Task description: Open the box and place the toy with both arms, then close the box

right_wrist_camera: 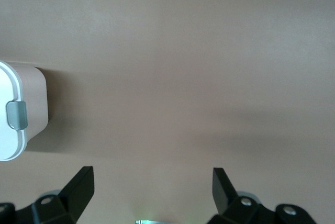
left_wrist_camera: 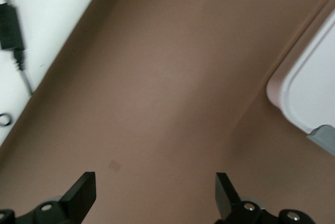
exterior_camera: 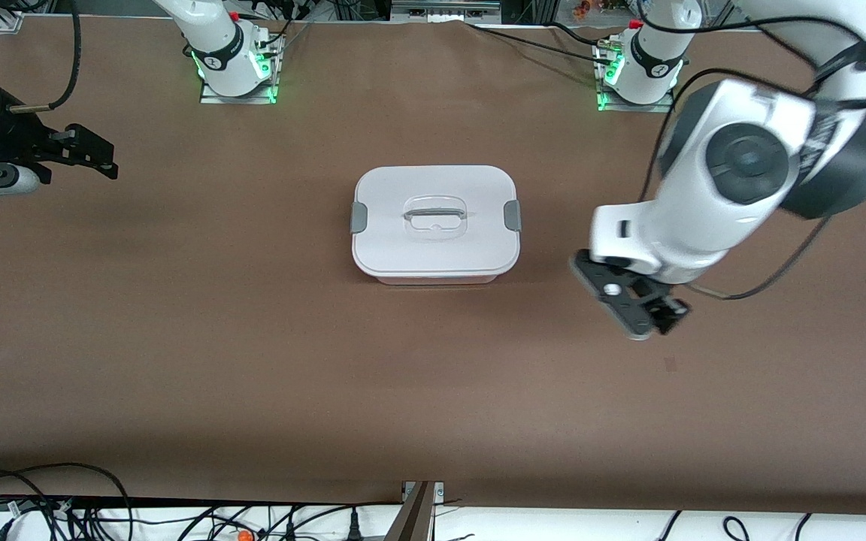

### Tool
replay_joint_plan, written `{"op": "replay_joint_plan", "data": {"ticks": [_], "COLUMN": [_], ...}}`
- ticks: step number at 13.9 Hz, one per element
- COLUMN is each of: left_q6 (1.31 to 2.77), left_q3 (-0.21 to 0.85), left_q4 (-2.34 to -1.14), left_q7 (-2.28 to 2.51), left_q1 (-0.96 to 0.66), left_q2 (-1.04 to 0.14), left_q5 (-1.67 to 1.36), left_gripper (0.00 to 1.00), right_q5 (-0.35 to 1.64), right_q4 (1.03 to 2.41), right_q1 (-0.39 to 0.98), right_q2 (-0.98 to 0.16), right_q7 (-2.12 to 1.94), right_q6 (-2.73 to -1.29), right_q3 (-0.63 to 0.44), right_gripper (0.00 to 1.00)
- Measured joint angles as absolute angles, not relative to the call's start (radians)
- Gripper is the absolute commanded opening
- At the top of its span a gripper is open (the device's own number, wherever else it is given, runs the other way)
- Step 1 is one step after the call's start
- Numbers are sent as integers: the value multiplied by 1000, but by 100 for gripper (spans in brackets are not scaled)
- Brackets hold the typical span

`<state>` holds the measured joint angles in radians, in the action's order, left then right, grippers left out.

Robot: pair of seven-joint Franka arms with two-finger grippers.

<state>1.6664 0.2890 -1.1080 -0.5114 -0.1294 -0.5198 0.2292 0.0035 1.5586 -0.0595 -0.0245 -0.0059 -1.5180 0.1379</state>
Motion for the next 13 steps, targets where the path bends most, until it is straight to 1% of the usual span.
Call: {"op": "replay_joint_plan", "data": {"ticks": [3, 5, 7, 10, 11, 13], "left_q6": [1655, 1640, 1597, 1543, 1525, 1511], "left_q3": [263, 237, 168, 32, 10, -1], "left_q4": [-1121, -1162, -1194, -1213, -1222, -1261], "left_q7": [-511, -508, -507, -505, -500, -432], "left_q1": [-102, -81, -69, -54, -40, -19], "left_q2": [-446, -390, -347, -309, -298, -270], "left_q5": [226, 221, 168, 42, 23, 5], "left_gripper": [100, 100, 100, 100, 100, 100], "right_q5": [3, 3, 3, 3, 3, 3], "right_q4": [1558, 1558, 1558, 1558, 1558, 1558], "right_q1": [-60, -60, -60, -60, -60, -60], "right_q2": [-25, -25, -25, -26, -26, -26], "right_q7": [-6, -6, -6, -6, -6, -6], "right_q6": [-1518, -1518, -1518, -1518, -1518, -1518], "right_q3": [138, 138, 138, 138, 138, 138], "right_gripper": [100, 100, 100, 100, 100, 100]}}
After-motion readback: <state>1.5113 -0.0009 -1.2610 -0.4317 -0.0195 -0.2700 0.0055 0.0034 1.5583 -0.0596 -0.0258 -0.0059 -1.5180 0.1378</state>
